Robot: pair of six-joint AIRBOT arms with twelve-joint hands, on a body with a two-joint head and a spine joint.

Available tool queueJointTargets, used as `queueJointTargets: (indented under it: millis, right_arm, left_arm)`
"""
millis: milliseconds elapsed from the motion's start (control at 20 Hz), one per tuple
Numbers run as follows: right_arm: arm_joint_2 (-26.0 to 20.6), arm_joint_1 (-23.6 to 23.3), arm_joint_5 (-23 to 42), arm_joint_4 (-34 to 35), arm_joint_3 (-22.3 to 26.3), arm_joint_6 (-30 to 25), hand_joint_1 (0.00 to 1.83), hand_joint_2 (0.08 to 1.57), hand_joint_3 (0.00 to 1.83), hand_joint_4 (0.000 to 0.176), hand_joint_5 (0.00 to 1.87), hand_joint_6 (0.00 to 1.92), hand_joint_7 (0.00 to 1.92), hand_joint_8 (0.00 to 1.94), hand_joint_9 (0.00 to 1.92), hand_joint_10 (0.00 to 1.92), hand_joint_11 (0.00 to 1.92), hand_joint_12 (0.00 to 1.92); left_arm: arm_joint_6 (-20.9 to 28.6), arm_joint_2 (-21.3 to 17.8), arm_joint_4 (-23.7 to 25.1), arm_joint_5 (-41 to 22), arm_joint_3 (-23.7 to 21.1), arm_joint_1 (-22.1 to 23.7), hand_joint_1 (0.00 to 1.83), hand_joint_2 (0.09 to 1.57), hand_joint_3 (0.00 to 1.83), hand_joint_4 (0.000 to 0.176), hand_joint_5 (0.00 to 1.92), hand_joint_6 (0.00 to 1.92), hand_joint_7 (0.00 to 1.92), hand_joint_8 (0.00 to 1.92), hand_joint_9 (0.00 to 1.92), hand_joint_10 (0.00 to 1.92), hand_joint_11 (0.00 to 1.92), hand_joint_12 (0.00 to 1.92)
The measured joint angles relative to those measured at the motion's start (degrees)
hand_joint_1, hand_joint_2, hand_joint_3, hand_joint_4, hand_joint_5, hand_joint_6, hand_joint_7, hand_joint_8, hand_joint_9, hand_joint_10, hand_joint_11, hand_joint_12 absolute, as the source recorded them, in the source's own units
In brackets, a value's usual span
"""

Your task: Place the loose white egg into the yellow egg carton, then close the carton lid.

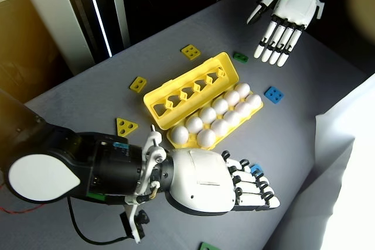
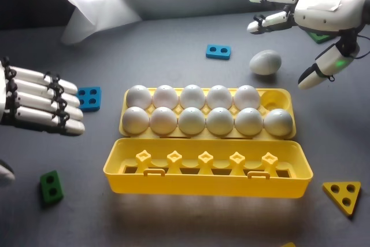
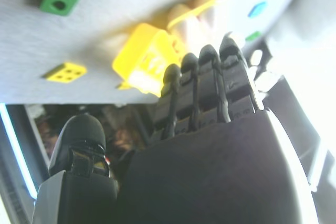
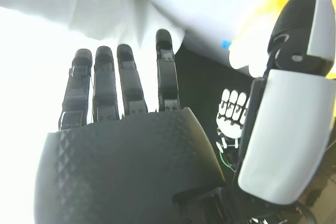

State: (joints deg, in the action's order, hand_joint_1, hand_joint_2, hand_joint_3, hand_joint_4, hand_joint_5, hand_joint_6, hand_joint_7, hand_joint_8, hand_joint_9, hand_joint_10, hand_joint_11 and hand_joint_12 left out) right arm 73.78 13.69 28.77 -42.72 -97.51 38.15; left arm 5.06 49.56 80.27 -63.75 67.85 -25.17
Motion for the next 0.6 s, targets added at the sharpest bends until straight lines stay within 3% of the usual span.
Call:
queueJointTargets:
  millis: [150,350,600]
  right_arm:
    - [1.0,0.0,-0.4,0.0,-0.6,0.0,0.65,0.69,0.00,0.176,0.48,0.01,0.00,0.00,0.00,0.00,0.00,0.00]
    - [1.9,0.0,-0.3,0.0,-1.6,0.0,0.66,0.72,0.00,0.176,0.74,0.02,0.00,0.00,0.00,0.00,0.00,0.00]
    - [3.8,-0.7,-0.7,2.5,-5.1,-0.5,0.69,0.72,0.00,0.176,0.83,0.04,0.00,0.00,0.00,0.00,0.00,0.00]
  left_arm:
    - [0.0,0.2,0.1,-0.8,0.9,-0.1,0.00,1.31,0.00,0.000,0.07,0.00,0.08,0.00,0.04,0.00,0.00,0.00]
    - [0.0,0.3,0.0,-0.7,1.5,-0.1,0.00,1.31,0.01,0.000,0.09,0.01,0.09,0.01,0.05,0.01,0.00,0.00]
    - [-1.6,0.7,-0.2,-0.5,2.0,-0.2,0.00,1.32,0.01,0.000,0.09,0.01,0.09,0.01,0.05,0.01,0.01,0.00]
